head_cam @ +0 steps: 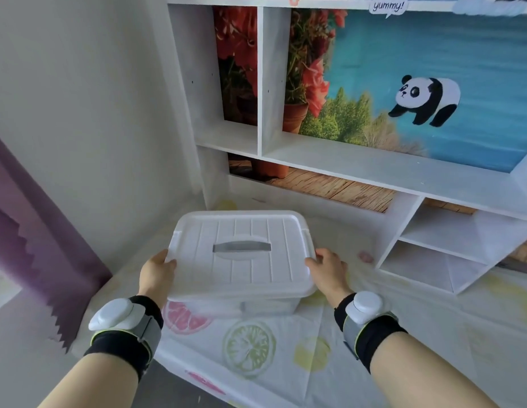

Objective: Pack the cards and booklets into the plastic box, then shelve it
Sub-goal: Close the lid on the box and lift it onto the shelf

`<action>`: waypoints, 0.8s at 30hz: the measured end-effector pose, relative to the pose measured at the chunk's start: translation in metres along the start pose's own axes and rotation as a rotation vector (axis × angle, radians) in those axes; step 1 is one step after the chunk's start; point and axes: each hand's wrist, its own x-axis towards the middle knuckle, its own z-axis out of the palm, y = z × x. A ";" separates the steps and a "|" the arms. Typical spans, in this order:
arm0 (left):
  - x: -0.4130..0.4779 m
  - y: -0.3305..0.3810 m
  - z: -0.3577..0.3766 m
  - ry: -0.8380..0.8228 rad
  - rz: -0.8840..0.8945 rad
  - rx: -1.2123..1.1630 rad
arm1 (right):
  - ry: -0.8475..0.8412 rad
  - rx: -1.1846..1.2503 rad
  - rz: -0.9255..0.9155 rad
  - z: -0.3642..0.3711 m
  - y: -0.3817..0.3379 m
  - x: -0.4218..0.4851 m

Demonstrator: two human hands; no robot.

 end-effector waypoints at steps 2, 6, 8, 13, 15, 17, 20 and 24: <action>0.003 -0.006 -0.001 0.016 -0.027 0.065 | -0.006 0.016 0.014 -0.005 -0.004 -0.008; 0.007 -0.007 -0.002 0.050 -0.151 0.081 | -0.051 0.101 0.088 -0.010 -0.010 -0.009; 0.010 -0.002 -0.004 0.018 -0.158 0.028 | -0.090 0.162 0.126 -0.012 -0.016 -0.005; 0.020 0.008 0.002 0.035 -0.110 0.001 | -0.121 0.095 0.129 -0.008 -0.030 0.011; 0.022 0.007 0.005 0.007 -0.115 0.007 | -0.080 0.016 0.135 -0.001 -0.025 0.022; 0.024 0.002 0.007 0.009 -0.104 -0.007 | -0.039 -0.022 0.124 0.007 -0.024 0.026; 0.021 -0.006 0.011 0.118 -0.009 0.034 | 0.083 -0.101 0.053 0.013 -0.029 0.015; 0.015 -0.007 0.013 0.205 0.128 0.186 | 0.168 -0.289 -0.045 0.015 -0.026 0.010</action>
